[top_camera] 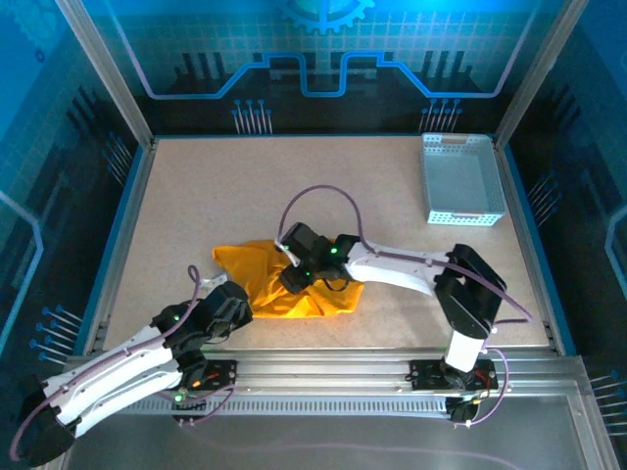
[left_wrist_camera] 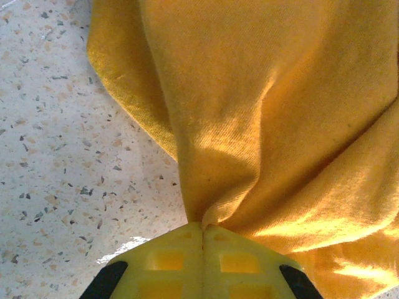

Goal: Fold the inside-out t-shirt

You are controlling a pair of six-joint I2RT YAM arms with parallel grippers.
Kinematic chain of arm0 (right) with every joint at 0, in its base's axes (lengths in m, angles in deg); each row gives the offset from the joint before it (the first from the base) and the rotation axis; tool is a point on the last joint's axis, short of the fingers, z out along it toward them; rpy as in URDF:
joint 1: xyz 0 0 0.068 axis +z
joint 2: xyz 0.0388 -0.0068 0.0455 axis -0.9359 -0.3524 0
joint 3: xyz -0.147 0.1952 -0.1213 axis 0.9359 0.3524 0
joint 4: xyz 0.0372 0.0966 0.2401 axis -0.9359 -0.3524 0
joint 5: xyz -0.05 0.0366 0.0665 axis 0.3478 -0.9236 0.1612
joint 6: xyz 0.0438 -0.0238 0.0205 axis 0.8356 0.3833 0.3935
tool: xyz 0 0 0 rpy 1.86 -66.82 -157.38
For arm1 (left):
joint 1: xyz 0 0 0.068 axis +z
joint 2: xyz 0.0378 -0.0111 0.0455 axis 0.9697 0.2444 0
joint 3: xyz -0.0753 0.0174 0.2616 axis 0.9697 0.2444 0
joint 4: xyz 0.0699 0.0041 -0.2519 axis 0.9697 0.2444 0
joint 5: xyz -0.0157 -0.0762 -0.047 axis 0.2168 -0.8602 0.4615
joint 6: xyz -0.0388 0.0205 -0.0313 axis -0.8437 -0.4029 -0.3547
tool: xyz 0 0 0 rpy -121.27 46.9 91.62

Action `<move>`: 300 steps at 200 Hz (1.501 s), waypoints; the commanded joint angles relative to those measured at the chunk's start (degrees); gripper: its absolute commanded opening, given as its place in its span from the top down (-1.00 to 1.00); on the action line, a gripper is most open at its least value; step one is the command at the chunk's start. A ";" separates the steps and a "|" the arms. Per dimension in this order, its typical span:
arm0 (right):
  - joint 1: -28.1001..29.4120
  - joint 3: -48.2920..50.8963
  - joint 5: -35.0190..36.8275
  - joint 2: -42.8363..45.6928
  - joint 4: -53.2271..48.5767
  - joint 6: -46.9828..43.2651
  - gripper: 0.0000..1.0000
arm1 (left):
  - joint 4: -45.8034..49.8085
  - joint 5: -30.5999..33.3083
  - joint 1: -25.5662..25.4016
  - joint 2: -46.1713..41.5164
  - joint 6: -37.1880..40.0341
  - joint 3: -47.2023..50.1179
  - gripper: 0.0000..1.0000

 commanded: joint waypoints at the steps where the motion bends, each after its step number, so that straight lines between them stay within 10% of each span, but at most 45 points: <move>1: -0.07 -2.67 2.82 -1.86 -2.16 0.36 -0.08 | 0.13 1.16 -0.39 0.19 0.26 -0.93 1.00; 38: -0.88 -1.50 5.69 2.63 -2.06 0.90 0.76 | 3.11 4.53 -0.19 0.00 2.15 -3.92 1.00; 71: -8.44 4.06 1.28 20.07 -0.48 4.08 0.99 | 10.33 12.90 1.81 -0.75 8.24 -12.59 1.00; 137: -26.13 7.61 -20.73 45.39 4.57 9.60 1.00 | -1.44 7.94 19.43 1.57 28.11 -32.84 1.00; 204: -26.36 -1.10 -21.23 56.45 1.27 9.45 1.00 | -9.56 -9.61 20.31 10.26 35.33 -55.27 1.00; 250: -26.36 14.93 -14.03 52.06 4.48 9.04 1.00 | -2.54 -8.98 20.44 24.27 35.55 -52.02 1.00; 300: -20.92 39.42 -10.97 46.00 16.30 17.70 0.87 | -9.15 -15.20 20.40 24.01 26.68 -26.03 1.00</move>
